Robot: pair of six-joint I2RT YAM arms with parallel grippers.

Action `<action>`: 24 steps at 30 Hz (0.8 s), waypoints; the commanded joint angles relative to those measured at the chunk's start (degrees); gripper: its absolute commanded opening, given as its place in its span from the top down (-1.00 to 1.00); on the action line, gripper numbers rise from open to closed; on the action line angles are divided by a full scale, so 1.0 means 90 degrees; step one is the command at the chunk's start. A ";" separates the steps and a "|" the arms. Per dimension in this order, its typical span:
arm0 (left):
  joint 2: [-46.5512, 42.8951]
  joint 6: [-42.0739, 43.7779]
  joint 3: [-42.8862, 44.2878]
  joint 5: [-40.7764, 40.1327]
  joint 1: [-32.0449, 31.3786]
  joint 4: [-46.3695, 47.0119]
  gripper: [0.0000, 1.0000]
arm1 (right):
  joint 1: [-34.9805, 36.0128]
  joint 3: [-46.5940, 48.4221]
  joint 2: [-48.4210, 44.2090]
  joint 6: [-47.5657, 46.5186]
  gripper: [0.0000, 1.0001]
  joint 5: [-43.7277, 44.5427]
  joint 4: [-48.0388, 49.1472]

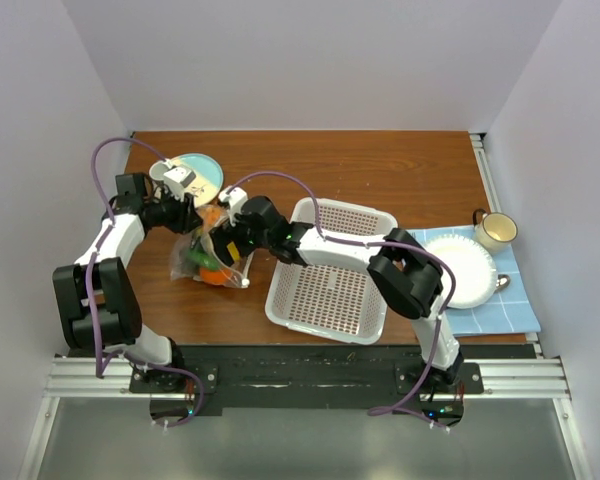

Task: Open the zip-top bag and remove the fake food

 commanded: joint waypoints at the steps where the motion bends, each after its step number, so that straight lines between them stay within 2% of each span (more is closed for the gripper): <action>1: 0.0155 0.0120 -0.0056 -0.0113 -0.0173 -0.0715 0.29 | 0.0071 0.0560 0.0316 -0.0028 -0.85 -0.0449 -0.0368; 4: 0.0243 0.0139 -0.0056 -0.0221 -0.0173 -0.0667 0.30 | 0.0071 0.0395 0.0199 -0.0096 -0.67 -0.0400 -0.0495; 7: 0.0292 0.0110 -0.0046 -0.0231 -0.0173 -0.0637 0.31 | 0.0071 0.0355 0.0170 -0.0174 -0.35 -0.0400 -0.0807; 8: 0.0292 0.0100 -0.0037 -0.0240 -0.0173 -0.0608 0.31 | 0.0061 0.0288 0.0131 -0.0194 -0.12 -0.0371 -0.0857; 10: 0.0292 0.0071 0.0022 -0.0289 -0.0173 -0.0608 0.31 | 0.0061 0.0141 -0.0074 -0.0272 0.19 -0.0176 -0.0896; 11: 0.0292 0.0081 0.0041 -0.0299 -0.0173 -0.0647 0.31 | 0.0061 -0.0053 -0.0162 -0.0292 0.46 -0.0079 -0.0896; 14: 0.0292 0.0139 0.0110 -0.0377 -0.0163 -0.0706 0.32 | 0.0012 -0.0473 -0.0640 -0.0243 0.75 0.0254 -0.0887; 18: 0.0360 0.0198 0.0227 -0.0533 -0.0144 -0.0754 0.33 | -0.0163 -0.1001 -0.1469 -0.0155 0.94 0.0527 -0.0799; 24: 0.0419 0.0335 0.0256 -0.0689 -0.0075 -0.0823 0.36 | -0.0680 -0.1675 -0.2729 0.0089 0.87 0.0625 -0.0730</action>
